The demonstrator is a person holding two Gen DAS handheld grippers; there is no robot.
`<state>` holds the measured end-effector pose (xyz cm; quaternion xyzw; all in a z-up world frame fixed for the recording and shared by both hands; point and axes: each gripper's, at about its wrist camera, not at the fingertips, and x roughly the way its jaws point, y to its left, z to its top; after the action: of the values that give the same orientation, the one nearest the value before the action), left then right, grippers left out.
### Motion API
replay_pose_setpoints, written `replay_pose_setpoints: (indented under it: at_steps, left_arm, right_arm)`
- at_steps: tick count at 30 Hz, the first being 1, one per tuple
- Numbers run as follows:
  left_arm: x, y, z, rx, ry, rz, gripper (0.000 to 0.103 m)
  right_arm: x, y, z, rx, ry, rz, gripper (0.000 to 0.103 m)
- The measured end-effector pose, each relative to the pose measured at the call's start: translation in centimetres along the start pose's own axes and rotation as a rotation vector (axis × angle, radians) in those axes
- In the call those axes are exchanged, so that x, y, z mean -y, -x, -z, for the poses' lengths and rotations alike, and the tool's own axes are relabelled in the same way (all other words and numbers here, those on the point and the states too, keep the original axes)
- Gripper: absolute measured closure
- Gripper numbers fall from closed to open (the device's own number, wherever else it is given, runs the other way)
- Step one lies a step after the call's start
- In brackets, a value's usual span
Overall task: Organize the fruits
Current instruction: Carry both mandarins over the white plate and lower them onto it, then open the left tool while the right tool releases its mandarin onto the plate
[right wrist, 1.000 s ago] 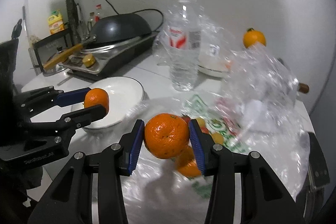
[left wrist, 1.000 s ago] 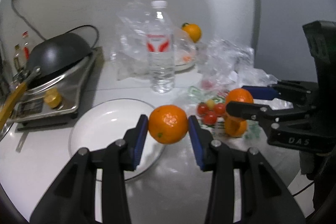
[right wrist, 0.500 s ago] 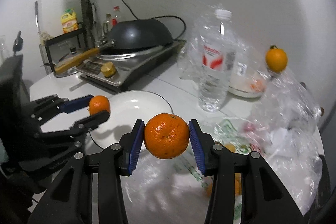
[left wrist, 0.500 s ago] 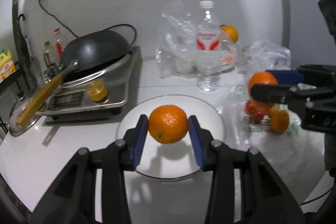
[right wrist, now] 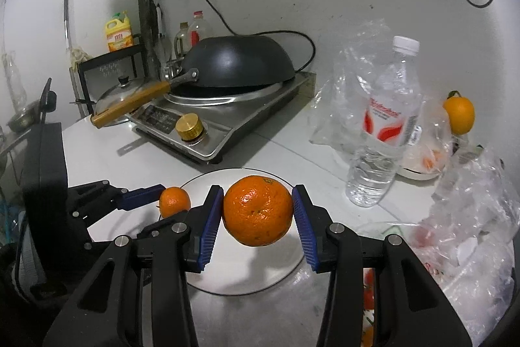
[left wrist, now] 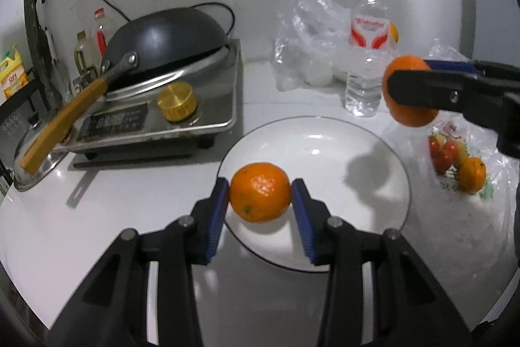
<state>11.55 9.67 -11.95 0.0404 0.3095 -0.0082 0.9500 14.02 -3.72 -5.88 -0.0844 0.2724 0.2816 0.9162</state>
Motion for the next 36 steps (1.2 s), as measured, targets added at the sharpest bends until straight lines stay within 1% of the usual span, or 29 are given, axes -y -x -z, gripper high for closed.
replay_pose_setpoints:
  at_steps: [3,5,13,20,23,28,36]
  left_arm:
    - [-0.4,-0.8,0.0,-0.021,0.021,0.008,0.062]
    - [-0.5,-1.5,0.0,-0.053,0.025,0.023,0.062]
    - [-0.3,-2.4,0.1,-0.1,0.02,0.042,0.062]
    - [-0.5,-2.4,0.1,-0.102,0.037,0.064,0.061]
    - [-0.9,-2.2,0.3,-0.094,0.059,0.093,0.061]
    - [-1.1,-1.9,0.6,-0.079,0.074,0.14,0.061]
    - [-1.5,-1.5,0.8,-0.062,0.102,0.174,0.061]
  right_arm:
    - [-0.2,-0.8,-0.2,-0.012,0.009,-0.002,0.057]
    - [0.0,-1.2,-0.3,-0.019,0.007,-0.001,0.057]
    - [0.0,-3.2,-0.4,-0.046,0.001,-0.011,0.057]
    - [-0.2,-5.1,-0.6,-0.082,-0.006,-0.003,0.057]
    - [-1.0,-5.7,-0.8,-0.088,-0.001,0.0,0.057]
    - [-2.3,-7.6,-0.8,-0.126,0.02,-0.004,0.057]
    - [-3.2,-9.7,-0.8,-0.164,0.008,-0.011,0.057]
